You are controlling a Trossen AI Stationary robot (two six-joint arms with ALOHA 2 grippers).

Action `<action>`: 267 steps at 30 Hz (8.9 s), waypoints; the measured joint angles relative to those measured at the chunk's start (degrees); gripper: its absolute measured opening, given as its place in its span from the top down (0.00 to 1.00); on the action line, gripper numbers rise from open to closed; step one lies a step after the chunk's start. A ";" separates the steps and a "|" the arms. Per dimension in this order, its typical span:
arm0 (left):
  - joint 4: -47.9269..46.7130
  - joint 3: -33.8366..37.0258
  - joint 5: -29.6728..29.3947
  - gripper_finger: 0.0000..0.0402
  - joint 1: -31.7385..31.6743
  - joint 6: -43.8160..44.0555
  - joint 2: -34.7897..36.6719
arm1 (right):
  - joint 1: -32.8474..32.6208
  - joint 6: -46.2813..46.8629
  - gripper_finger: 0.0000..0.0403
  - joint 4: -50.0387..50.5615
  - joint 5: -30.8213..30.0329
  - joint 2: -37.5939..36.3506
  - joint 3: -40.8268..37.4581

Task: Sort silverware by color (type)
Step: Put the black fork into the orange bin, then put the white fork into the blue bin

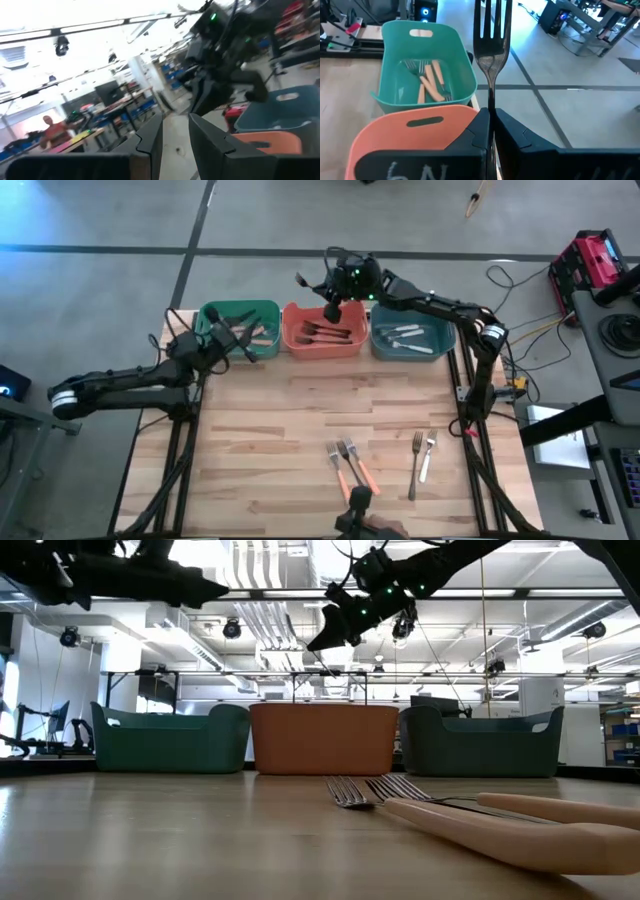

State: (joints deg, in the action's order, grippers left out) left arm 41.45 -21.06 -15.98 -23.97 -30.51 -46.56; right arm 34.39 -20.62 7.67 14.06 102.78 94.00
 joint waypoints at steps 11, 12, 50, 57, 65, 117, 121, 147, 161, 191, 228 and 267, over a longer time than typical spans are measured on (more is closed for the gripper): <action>-9.59 -12.74 16.09 0.81 -15.21 2.16 -12.02 | 0.39 -1.42 0.98 1.04 3.12 2.52 5.53; -9.59 -13.66 17.11 0.81 -16.68 2.36 -13.03 | 0.41 -1.48 0.98 1.24 3.11 3.29 6.10; -8.54 -18.95 20.78 0.81 -32.92 3.08 -16.21 | 1.51 -7.02 0.98 24.86 2.39 18.50 8.87; -9.08 -18.93 21.31 0.81 -32.87 6.12 -16.21 | 1.53 -5.99 0.98 24.77 2.34 19.39 8.87; -10.12 -18.91 21.48 0.81 -32.87 9.54 -16.21 | 1.51 -5.99 0.98 24.64 2.33 19.39 8.87; -17.05 -18.88 30.54 0.81 -32.72 14.76 -16.16 | 0.51 -4.92 0.93 30.51 -0.68 19.15 17.27; -17.05 -18.88 30.52 0.81 -32.72 14.69 -16.16 | 0.20 -4.95 0.93 32.34 -0.62 19.15 19.11; -18.87 -18.88 37.14 0.81 -24.61 18.19 -16.14 | -2.83 1.42 0.93 57.67 -0.58 17.05 33.09; -21.73 -18.53 37.17 0.81 -13.84 17.86 -16.14 | -13.53 21.21 0.93 73.06 0.05 11.00 31.45; -21.44 -17.77 36.93 0.81 -1.20 23.76 -15.09 | -33.01 70.05 0.93 54.15 -0.16 -24.56 -32.01; -23.62 -17.77 36.95 0.81 -1.24 25.74 -15.07 | -63.54 134.77 0.77 39.39 -2.20 -42.31 -61.06; -24.17 -17.77 36.95 0.81 -1.22 25.95 -15.07 | -63.91 129.46 0.72 31.72 -1.19 -34.05 -66.43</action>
State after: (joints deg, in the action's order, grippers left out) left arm 17.28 -38.83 20.97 -25.19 -4.56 -61.63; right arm -29.52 108.84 39.39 12.86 68.73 27.57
